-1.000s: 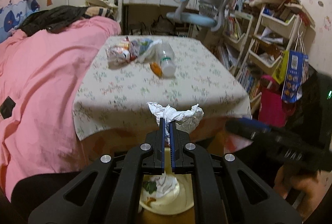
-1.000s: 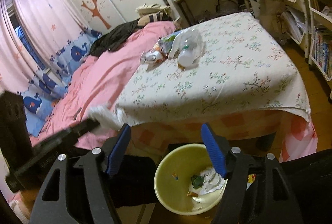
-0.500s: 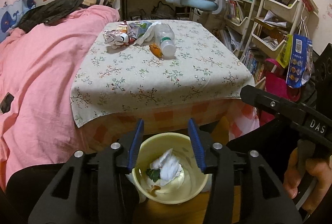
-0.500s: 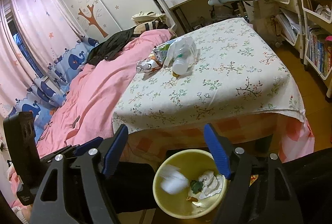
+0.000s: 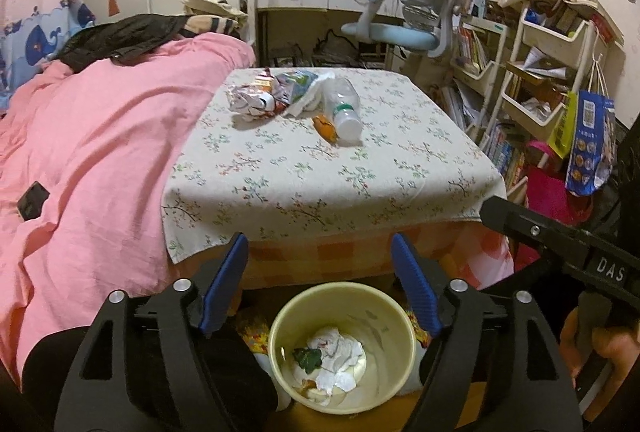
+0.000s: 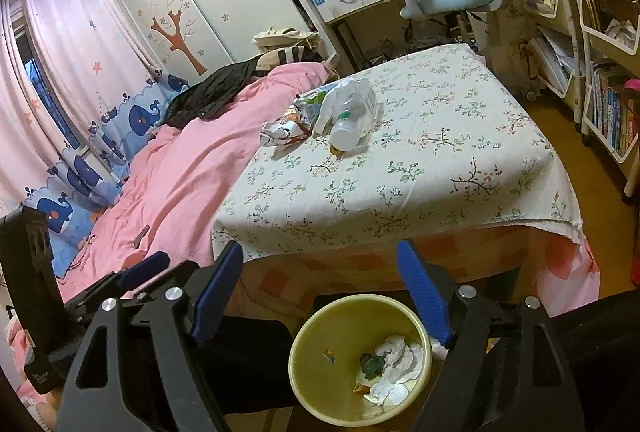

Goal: Collect trash
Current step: 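Move both tools back over the table toward the clear plastic bottle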

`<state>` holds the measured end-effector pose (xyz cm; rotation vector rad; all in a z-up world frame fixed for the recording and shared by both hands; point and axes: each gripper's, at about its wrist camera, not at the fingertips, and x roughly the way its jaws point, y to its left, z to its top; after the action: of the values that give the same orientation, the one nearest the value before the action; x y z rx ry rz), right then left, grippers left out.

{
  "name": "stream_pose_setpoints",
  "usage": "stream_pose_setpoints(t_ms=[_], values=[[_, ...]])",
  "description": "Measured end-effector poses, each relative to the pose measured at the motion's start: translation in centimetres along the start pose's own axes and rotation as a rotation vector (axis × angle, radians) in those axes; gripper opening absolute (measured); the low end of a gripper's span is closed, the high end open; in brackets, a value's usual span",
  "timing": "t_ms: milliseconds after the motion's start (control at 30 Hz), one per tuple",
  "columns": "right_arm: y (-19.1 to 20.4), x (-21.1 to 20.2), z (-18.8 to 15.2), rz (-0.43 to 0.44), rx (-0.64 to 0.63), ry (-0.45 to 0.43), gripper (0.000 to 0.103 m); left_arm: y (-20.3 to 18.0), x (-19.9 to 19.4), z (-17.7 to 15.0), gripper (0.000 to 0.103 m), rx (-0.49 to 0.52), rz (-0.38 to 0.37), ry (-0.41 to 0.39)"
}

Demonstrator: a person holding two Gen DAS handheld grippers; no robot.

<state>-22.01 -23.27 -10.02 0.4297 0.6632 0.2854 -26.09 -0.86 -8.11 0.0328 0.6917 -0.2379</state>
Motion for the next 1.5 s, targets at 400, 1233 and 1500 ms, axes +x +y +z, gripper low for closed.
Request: stream_pose_setpoints(t_ms=[400, 1233, 1500], values=[[0.3, -0.1, 0.2, -0.024, -0.028, -0.023, 0.082, 1.0, -0.5, 0.4, 0.079, -0.031, 0.043, -0.062], [1.3, 0.2, 1.0, -0.141, -0.113, -0.118, 0.095, 3.2, 0.9, 4.3, 0.083, -0.067, 0.076, -0.154], [1.7, 1.7, 3.4, -0.156, -0.144, -0.136, 0.095, 4.5, 2.9, 7.1, 0.084, -0.043, 0.110, -0.170]])
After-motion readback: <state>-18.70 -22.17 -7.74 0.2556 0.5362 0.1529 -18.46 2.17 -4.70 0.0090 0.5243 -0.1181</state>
